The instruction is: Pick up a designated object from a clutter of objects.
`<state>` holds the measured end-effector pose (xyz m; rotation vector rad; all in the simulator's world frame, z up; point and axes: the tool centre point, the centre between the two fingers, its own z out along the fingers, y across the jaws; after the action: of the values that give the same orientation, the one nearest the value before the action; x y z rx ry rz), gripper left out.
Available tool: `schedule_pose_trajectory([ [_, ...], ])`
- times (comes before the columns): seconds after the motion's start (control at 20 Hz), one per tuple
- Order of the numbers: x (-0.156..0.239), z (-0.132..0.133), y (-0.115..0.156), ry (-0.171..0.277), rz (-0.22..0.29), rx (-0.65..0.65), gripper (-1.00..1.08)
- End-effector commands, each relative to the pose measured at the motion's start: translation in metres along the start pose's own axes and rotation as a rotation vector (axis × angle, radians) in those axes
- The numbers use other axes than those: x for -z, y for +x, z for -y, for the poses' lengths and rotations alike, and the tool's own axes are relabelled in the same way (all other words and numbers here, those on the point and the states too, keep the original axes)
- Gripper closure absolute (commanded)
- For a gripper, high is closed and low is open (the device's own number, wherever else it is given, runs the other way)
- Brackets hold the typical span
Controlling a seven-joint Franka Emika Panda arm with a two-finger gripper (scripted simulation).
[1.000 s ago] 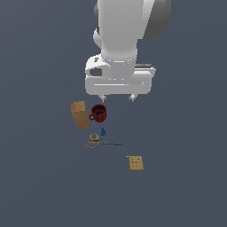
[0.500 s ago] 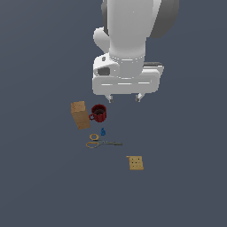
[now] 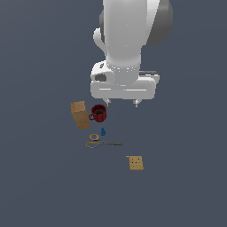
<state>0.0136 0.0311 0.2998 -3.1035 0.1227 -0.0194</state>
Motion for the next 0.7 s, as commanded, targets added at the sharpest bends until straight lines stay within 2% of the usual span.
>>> schedule_pose_trajectory([
  [0.0,-0.009,-0.004,0.001,0.001,0.001,-0.049,-0.92],
  [0.65,-0.075,-0.033,0.001,0.001,0.005,-0.423,-0.92],
])
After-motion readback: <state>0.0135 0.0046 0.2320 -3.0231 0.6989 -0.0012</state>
